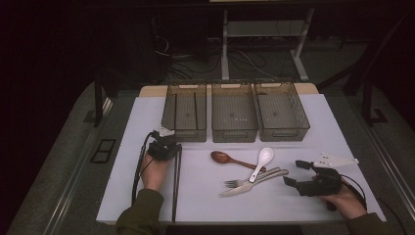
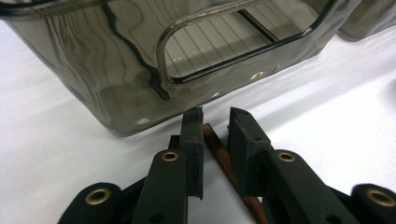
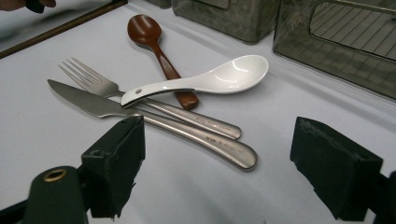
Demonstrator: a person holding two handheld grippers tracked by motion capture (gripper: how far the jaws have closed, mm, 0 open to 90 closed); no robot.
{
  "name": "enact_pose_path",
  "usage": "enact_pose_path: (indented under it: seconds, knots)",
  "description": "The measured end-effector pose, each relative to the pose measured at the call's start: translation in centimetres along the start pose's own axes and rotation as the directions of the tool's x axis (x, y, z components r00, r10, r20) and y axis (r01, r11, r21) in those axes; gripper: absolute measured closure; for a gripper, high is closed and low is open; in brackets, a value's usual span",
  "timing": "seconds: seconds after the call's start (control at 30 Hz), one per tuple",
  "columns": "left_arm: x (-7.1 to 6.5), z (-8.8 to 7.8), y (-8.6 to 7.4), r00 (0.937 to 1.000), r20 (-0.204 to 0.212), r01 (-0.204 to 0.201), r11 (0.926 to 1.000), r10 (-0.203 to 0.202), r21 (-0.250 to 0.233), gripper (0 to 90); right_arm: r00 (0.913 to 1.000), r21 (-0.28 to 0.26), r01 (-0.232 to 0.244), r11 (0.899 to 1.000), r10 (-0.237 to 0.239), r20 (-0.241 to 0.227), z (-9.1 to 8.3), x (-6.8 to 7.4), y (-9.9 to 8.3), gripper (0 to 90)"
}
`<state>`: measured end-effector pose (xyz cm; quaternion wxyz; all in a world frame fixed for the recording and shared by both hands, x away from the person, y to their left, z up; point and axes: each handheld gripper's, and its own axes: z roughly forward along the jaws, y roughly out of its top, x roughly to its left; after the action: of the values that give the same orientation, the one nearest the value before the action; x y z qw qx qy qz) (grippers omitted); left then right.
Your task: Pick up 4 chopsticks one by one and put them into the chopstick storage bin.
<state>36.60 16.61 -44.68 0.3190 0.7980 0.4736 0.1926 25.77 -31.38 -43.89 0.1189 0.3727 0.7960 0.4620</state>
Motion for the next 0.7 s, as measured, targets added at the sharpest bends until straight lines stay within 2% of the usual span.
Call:
enact_pose_path:
  seconds: [0.37,0.7]
  knots:
    - [0.04,-0.08,0.02,0.9998,0.001,-0.021,0.9997,0.021,0.009,79.9,1.0000,0.000,0.001,1.000,-0.001,-0.001,0.01,0.02,0.00,17.7]
    - [0.17,-0.12,-0.02,0.9998,0.007,-0.019,0.9998,0.019,0.007,82.7,1.0000,0.000,0.001,1.000,-0.001,-0.001,0.02,0.03,0.00,17.8]
